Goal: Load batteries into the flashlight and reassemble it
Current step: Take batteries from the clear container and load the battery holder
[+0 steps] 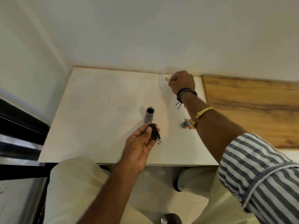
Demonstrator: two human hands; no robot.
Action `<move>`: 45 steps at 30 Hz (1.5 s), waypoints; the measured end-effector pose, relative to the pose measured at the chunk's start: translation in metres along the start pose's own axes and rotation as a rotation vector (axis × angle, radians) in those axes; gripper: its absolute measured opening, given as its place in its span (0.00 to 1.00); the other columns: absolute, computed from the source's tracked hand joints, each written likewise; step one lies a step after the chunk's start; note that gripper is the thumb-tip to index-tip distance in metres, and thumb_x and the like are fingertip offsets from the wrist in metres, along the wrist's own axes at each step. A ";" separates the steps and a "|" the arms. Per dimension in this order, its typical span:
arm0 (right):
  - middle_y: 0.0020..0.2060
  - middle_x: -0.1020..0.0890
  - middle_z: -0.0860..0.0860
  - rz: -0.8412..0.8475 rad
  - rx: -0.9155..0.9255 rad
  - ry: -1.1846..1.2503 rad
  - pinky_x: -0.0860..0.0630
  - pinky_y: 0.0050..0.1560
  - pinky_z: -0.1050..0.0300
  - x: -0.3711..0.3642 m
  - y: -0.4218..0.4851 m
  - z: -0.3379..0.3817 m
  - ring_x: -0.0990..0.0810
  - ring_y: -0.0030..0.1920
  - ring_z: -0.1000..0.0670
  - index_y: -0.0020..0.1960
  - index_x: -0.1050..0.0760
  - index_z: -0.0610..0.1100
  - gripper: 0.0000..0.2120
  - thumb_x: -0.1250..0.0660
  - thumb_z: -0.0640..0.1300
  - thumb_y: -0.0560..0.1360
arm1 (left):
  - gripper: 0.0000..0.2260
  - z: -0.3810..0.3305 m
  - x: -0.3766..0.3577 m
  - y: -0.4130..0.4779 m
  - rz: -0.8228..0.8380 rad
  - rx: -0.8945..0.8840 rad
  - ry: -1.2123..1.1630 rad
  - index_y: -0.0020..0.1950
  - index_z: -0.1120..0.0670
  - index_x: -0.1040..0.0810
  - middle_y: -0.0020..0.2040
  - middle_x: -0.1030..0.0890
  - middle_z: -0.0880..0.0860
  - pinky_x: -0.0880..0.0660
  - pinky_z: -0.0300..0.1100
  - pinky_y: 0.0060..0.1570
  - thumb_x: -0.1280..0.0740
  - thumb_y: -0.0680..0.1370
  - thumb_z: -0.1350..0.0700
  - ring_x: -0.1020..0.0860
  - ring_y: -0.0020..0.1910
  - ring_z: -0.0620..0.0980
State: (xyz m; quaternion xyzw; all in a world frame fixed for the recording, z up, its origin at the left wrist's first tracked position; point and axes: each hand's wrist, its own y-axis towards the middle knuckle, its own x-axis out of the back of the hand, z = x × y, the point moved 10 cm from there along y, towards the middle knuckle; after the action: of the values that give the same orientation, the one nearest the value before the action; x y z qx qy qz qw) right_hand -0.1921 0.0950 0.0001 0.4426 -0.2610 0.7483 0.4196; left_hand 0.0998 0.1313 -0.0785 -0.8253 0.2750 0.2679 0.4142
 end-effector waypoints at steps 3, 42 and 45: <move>0.43 0.14 0.52 -0.065 0.018 0.193 0.19 0.48 0.53 0.016 -0.025 -0.001 0.17 0.47 0.48 0.49 0.16 0.48 0.07 0.29 0.43 0.72 | 0.14 0.000 -0.002 -0.005 0.008 0.013 0.027 0.62 0.59 0.20 0.58 0.16 0.59 0.18 0.48 0.51 0.33 0.77 0.63 0.18 0.58 0.56; 0.36 0.15 0.55 0.016 0.190 0.516 0.18 0.43 0.65 0.042 -0.258 -0.031 0.15 0.38 0.56 0.50 0.15 0.45 0.04 0.26 0.42 0.76 | 0.09 0.013 -0.014 -0.030 0.084 -0.088 0.437 0.57 0.58 0.17 0.52 0.14 0.58 0.18 0.46 0.48 0.30 0.78 0.63 0.15 0.50 0.55; 0.37 0.15 0.56 0.017 0.207 0.493 0.19 0.44 0.66 0.037 -0.261 -0.027 0.16 0.39 0.55 0.50 0.14 0.45 0.04 0.26 0.43 0.76 | 0.08 0.010 -0.010 -0.029 0.056 -0.113 0.456 0.56 0.58 0.17 0.51 0.14 0.57 0.18 0.46 0.47 0.30 0.78 0.63 0.15 0.50 0.56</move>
State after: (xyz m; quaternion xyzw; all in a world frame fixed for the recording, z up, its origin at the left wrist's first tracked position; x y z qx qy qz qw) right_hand 0.0109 0.2640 0.0251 0.2853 -0.0767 0.8596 0.4169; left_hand 0.1103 0.1572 -0.0615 -0.8784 0.3688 0.1008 0.2869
